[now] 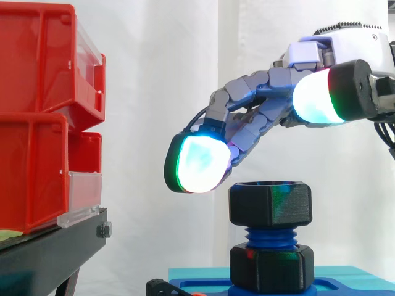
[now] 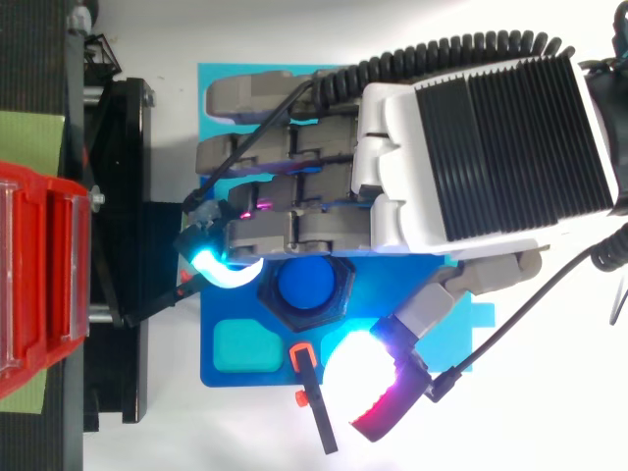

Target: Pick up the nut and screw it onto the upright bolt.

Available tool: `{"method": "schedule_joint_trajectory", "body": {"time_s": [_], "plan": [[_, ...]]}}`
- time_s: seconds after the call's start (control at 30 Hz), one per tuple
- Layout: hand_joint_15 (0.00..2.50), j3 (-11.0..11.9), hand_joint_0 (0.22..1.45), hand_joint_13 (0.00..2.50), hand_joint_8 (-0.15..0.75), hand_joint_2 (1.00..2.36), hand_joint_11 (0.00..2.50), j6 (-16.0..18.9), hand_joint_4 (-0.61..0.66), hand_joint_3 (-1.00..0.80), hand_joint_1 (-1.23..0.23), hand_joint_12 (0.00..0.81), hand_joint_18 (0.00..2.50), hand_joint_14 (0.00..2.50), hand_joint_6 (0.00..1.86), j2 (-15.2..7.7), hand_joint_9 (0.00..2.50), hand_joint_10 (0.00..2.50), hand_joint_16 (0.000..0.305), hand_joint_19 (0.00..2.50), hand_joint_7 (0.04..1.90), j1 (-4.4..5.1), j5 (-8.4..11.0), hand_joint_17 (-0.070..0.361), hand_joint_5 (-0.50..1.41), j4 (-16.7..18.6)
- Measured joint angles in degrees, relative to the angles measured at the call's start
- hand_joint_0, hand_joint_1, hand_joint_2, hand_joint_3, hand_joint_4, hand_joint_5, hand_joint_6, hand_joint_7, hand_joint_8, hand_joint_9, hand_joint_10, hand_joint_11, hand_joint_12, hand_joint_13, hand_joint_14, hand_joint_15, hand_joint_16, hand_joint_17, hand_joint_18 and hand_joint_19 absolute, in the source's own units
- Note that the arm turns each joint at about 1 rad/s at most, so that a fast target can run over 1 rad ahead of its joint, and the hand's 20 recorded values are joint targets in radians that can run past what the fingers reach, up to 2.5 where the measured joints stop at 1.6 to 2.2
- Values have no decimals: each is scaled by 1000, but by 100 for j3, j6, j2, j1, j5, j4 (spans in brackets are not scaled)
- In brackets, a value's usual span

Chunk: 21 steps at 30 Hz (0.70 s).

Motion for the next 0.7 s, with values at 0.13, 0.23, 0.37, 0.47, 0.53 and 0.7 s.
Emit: {"method": "schedule_joint_trajectory", "body": {"time_s": [0.13, 0.23, 0.37, 0.47, 0.53, 0.7], "plan": [[0, 1, 478, 388, 297, 1000, 0, 14, 238, -500, -210, 352, 181, 0, 504, 3, 752, 0, 45, 0, 858, -12, -4, 101, -116, -73], [0, 0, 479, 395, 299, 1000, 0, 23, 240, -500, -211, 350, 189, 0, 504, 1, 766, 0, 45, 0, 858, -19, -3, 101, -115, -145], [0, 0, 479, 426, 295, 1000, 0, 26, 234, -500, -170, 346, 200, 0, 504, 3, 806, 0, 45, 0, 858, -30, -6, 102, -109, -206], [0, 0, 480, 467, 290, 1000, 0, 26, 237, -500, -152, 338, 225, 0, 504, 2, 867, 0, 46, 0, 868, -33, -6, 103, -101, -240], [0, 1, 482, 519, 296, 1000, 0, 27, 259, -500, -144, 329, 272, 0, 504, 4, 960, 0, 45, 0, 929, -39, -1, 101, -75, -252], [0, 0, 490, 614, 304, 1000, 0, 26, 198, -500, -154, 315, 346, 0, 504, 6, 1121, 0, 43, 0, 1301, -70, -4, 96, 8, -252]]}}
